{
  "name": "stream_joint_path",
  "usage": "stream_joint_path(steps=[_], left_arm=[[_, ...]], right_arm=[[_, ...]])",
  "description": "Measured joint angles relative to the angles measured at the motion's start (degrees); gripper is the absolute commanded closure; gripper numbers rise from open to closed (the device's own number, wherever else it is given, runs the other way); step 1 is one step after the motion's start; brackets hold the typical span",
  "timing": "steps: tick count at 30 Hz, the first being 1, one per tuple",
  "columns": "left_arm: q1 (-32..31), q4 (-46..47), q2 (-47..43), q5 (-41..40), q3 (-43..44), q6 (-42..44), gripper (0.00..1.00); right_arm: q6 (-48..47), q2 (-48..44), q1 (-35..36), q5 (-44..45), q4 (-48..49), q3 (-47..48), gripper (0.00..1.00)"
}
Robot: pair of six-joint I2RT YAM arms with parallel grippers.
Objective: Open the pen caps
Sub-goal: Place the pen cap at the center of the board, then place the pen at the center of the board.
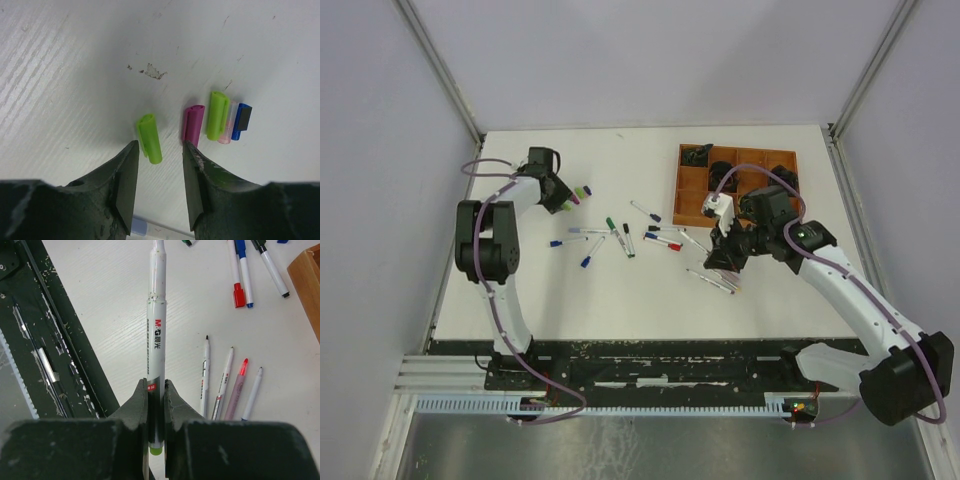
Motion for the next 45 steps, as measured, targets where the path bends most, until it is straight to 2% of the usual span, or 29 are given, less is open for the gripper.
stream_joint_path(steps=[7, 14, 16, 20, 22, 23, 25, 30, 34, 45], left_arm=[[0.00, 0.57, -7.06, 1.07, -4.17, 0.02, 0.47], [-1.95, 10.19, -27.80, 10.05, -22.99, 0.00, 0.39], [-5.35, 14.73, -35.45, 12.07, -29.44, 0.04, 0.35], [-16.59, 24.41, -50.62, 14.62, -39.74, 1.14, 0.28], [-22.25, 29.92, -57.24, 14.38, -44.24, 2.93, 0.24], [-24.22, 32.06, -59.87, 13.94, -46.12, 3.91, 0.17], [-27.19, 35.28, -64.02, 11.98, -49.44, 6.32, 0.14], [-30.51, 36.09, -69.20, 2.38, -53.81, 11.63, 0.11], [-30.77, 35.17, -72.63, -3.72, -55.43, 14.01, 0.11], [-30.82, 34.62, -76.56, -8.98, -58.90, 15.17, 0.11]], right_arm=[[-2.54, 2.93, 1.33, 2.64, -2.29, 0.44, 0.98], [-5.09, 3.13, 4.87, 10.29, -6.10, 0.35, 0.98], [-6.12, 3.06, 5.75, 12.20, -6.27, -0.50, 0.98], [-7.78, 6.01, 6.82, 17.64, -7.43, -2.16, 0.98], [-7.76, 9.14, 7.28, 19.67, -7.50, -2.16, 0.97], [-7.69, 11.15, 7.54, 20.76, -7.61, -2.16, 0.97], [-7.30, 14.47, 8.17, 22.67, -7.58, -2.16, 0.97], [-4.50, 19.96, 9.16, 25.92, -7.52, -2.12, 0.96], [-2.75, 22.75, 9.66, 27.06, -7.37, -1.97, 0.94], [-0.87, 24.85, 11.52, 28.70, -7.06, -1.60, 0.88]])
